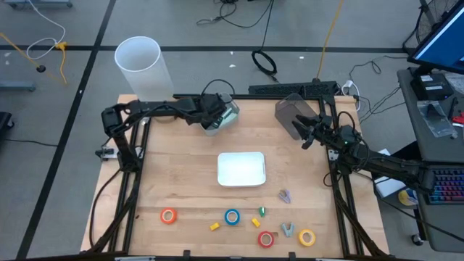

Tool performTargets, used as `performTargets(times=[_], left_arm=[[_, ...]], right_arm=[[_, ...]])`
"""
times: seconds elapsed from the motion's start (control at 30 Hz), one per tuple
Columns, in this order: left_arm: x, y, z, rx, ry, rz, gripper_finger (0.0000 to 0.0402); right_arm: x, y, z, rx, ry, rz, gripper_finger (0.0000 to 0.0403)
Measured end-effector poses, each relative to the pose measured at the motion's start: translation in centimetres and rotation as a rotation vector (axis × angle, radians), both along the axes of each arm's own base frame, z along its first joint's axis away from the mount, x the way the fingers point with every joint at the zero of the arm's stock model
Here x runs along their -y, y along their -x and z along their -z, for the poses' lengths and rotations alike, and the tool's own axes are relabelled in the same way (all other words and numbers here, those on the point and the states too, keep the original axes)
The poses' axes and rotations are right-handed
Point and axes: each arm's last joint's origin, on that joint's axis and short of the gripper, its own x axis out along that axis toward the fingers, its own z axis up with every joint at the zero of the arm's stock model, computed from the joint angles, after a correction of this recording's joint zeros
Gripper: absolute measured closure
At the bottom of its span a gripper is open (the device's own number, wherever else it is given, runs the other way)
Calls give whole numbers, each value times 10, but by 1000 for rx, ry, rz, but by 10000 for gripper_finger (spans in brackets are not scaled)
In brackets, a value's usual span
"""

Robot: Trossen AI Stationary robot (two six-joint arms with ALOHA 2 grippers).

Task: Pick and place Stapler, Stapler remover, tape
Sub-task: Put the left green stapler into the gray bin

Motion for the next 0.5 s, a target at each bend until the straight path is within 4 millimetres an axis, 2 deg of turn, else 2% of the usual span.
performTargets(times=[0.5], left_arm=[[-15, 7, 7, 1, 83, -5, 320]], right_arm=[[0, 0, 0, 0, 0, 0, 232]])
